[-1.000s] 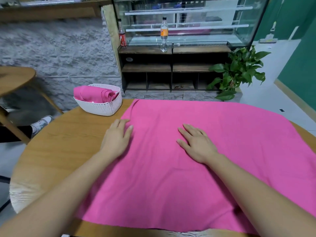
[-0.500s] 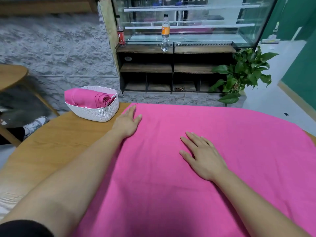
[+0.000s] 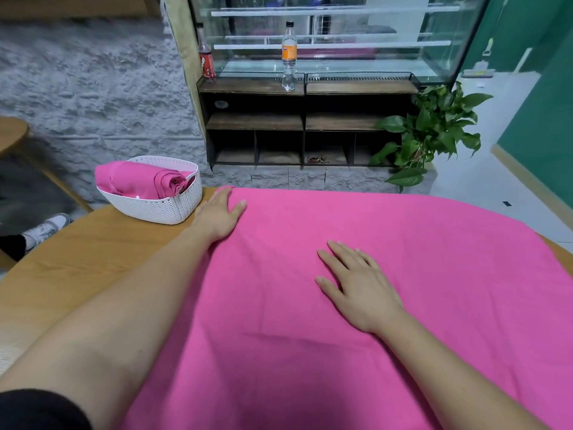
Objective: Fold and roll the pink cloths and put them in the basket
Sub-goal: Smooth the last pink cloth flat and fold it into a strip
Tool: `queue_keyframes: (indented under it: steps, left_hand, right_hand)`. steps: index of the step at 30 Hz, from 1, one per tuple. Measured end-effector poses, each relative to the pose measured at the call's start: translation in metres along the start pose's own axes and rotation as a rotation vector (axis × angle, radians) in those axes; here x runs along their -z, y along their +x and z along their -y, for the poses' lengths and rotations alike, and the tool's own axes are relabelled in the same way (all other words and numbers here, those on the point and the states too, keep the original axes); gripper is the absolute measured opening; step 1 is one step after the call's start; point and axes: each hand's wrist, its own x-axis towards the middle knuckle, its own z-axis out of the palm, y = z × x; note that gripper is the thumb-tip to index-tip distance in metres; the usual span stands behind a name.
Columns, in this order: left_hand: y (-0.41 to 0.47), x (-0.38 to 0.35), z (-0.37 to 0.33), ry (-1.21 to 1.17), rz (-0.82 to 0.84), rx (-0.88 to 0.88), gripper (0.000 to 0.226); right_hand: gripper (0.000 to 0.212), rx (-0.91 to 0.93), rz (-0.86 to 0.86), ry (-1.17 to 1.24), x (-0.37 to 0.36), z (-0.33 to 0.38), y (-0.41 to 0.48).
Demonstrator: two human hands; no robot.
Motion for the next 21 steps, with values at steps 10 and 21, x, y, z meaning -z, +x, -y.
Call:
queue_keyframes:
  steps: [10, 21]
  left_hand:
    - [-0.004, 0.006, -0.028, 0.167, 0.064, 0.236, 0.092]
    - [-0.101, -0.026, -0.108, -0.016, -0.090, -0.153, 0.075]
  right_hand:
    - [0.066, 0.001, 0.006, 0.007, 0.003, 0.000, -0.004]
    - [0.066, 0.015, -0.002, 0.013, -0.001, 0.000, -0.002]
